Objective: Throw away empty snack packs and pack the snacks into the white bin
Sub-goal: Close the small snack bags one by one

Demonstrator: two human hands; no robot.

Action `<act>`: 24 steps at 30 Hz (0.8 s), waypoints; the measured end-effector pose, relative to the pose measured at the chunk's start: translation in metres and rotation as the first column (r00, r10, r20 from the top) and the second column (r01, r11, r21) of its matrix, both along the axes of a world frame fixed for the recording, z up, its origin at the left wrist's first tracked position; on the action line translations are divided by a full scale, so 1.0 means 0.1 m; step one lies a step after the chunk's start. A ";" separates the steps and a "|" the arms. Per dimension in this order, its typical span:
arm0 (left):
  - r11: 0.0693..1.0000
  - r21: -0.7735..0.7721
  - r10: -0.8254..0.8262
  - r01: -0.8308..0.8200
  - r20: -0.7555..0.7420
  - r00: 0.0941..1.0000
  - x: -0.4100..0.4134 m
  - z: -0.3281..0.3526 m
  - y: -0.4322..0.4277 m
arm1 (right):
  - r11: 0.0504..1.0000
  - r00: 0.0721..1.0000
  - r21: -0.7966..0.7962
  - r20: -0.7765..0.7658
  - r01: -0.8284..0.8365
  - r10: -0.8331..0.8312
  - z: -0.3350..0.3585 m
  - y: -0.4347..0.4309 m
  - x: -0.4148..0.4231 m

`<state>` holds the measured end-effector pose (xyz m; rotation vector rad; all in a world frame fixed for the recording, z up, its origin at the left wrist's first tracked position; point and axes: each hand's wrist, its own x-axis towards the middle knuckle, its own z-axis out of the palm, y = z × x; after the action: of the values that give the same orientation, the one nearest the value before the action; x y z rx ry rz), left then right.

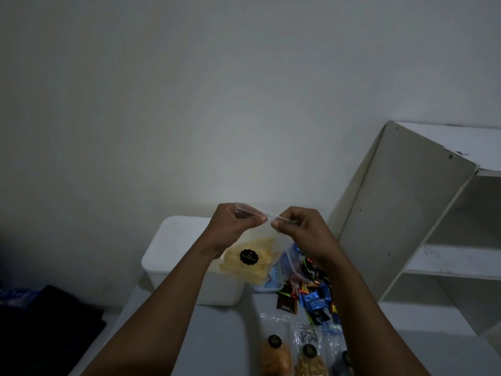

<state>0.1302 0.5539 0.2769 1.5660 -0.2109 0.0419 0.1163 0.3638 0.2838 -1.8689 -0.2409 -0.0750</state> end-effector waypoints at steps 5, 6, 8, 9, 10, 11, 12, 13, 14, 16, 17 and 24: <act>0.997 0.009 0.081 -0.081 -0.004 0.997 0.05 0.02 0.01 | 0.989 0.998 0.134 -0.030 0.057 -0.053 0.04 0.04 -0.02; 0.994 -0.025 0.109 -0.109 -0.014 0.994 0.05 0.01 0.01 | 0.975 0.996 0.208 -0.066 0.079 -0.067 0.03 0.05 -0.03; 0.990 -0.065 0.125 -0.126 -0.031 0.992 0.05 -0.01 0.00 | 0.935 0.988 0.332 -0.123 0.126 -0.089 0.01 0.07 -0.03; 0.989 -0.073 0.123 -0.126 -0.042 0.992 0.04 -0.01 -0.01 | 0.921 0.985 0.359 -0.132 0.148 -0.107 0.01 0.09 -0.04; 0.989 -0.081 0.122 -0.126 -0.055 0.991 0.04 -0.01 -0.02 | 0.914 0.983 0.369 -0.132 0.168 -0.127 0.01 0.10 -0.04; 0.988 -0.091 0.123 -0.129 -0.070 0.990 0.03 -0.01 -0.03 | 0.911 0.982 0.370 -0.126 0.181 -0.143 0.00 0.10 -0.03; 0.986 -0.100 0.122 -0.130 -0.080 0.989 0.03 0.00 -0.04 | 0.910 0.982 0.374 -0.119 0.180 -0.146 0.00 0.10 -0.03; 0.986 -0.105 0.121 -0.129 -0.084 0.989 0.02 0.01 -0.04 | 0.910 0.984 0.379 -0.115 0.169 -0.134 0.00 0.10 -0.03; 0.987 -0.100 0.117 -0.125 -0.083 0.990 0.01 0.02 -0.04 | 0.911 0.986 0.383 -0.117 0.152 -0.116 0.01 0.10 -0.04; 0.988 -0.085 0.124 -0.130 -0.076 0.989 0.01 0.01 -0.03 | 0.917 0.989 0.380 -0.125 0.123 -0.081 0.02 0.08 -0.07; 0.986 -0.091 0.133 -0.140 -0.078 0.988 0.01 0.00 -0.02 | 0.920 0.989 0.374 -0.125 0.115 -0.073 0.01 0.07 -0.08; 0.976 -0.136 0.156 -0.168 -0.098 0.983 -0.01 -0.02 -0.09 | 0.889 0.952 0.357 0.001 0.285 -0.306 -0.06 0.16 -0.05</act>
<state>0.1293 0.5446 0.2749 1.4349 -0.0103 0.1140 0.1109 0.3798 0.2775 -1.5297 0.0235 -0.3601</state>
